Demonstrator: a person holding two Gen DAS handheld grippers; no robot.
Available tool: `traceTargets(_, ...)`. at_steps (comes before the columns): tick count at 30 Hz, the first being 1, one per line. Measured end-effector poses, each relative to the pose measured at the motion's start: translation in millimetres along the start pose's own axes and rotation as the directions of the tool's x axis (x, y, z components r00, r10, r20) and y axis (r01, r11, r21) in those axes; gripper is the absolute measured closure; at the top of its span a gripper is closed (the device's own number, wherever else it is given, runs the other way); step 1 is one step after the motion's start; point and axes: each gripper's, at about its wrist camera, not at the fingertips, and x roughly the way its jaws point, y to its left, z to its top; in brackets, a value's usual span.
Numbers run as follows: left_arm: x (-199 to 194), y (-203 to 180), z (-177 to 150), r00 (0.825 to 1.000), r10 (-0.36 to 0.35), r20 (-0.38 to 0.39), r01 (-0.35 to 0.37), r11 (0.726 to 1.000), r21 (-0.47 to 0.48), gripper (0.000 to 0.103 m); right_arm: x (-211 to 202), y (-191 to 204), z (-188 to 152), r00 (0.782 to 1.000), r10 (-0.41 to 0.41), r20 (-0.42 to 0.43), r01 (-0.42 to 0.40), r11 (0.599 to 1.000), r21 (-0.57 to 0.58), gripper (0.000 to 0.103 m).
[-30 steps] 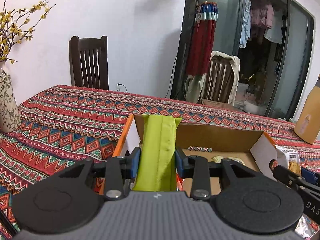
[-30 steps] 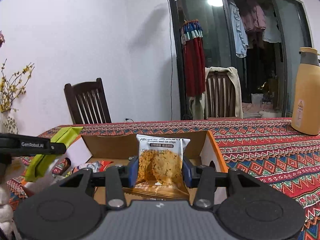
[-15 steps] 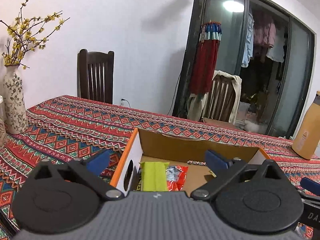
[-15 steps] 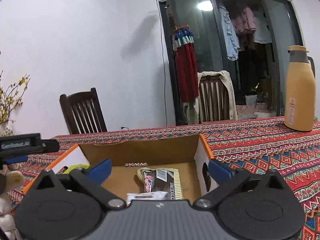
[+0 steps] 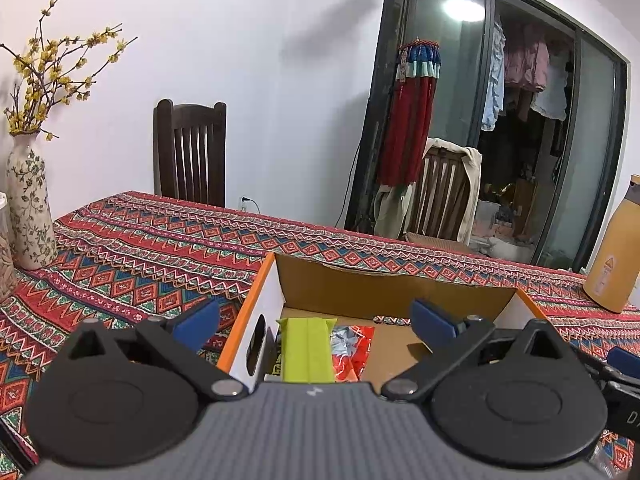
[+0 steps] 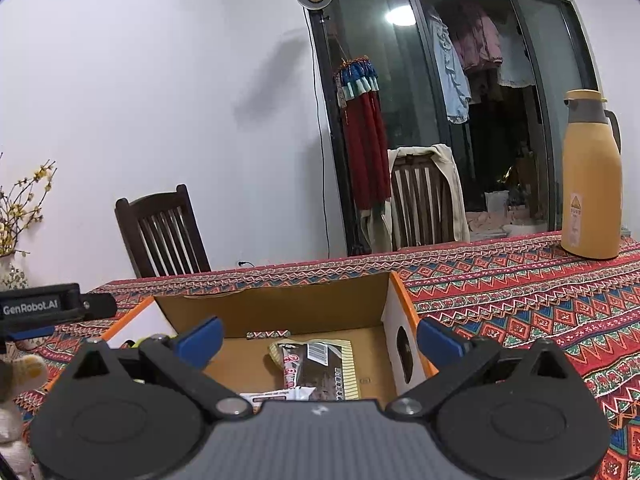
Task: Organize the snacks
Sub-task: 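Lift both open grippers out of the box back toward the pile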
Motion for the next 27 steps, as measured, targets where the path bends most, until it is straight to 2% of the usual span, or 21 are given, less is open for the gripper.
traceTargets(10,-17,-1,3,0.999,-0.003,0.038,0.003,1.0,-0.007,0.0,-6,0,2,1.0,-0.006,0.019,0.006,1.0,-0.002,0.0)
traceTargets(12,-24,-2,7,1.0,-0.011,0.026,0.011,1.0,-0.017,0.0,-13,1,3,1.0,-0.015,0.027,0.015,1.0,-0.001,0.0)
traceTargets(15,-41,-1,13,0.999,-0.033,0.025,0.033,0.999,-0.017,0.0,-32,8,8,0.998,-0.013,0.055,0.014,1.0,-0.025,0.0)
traceTargets(22,-83,5,11,0.995,-0.083,0.048,0.083,0.997,0.011,0.0,-87,18,5,0.992,0.059,0.108,-0.052,0.996,-0.072,0.0)
traceTargets(27,-103,14,-9,0.996,-0.079,0.042,0.076,0.995,0.066,0.0,-110,17,-15,0.996,0.069,0.064,-0.063,0.994,-0.093,0.0)
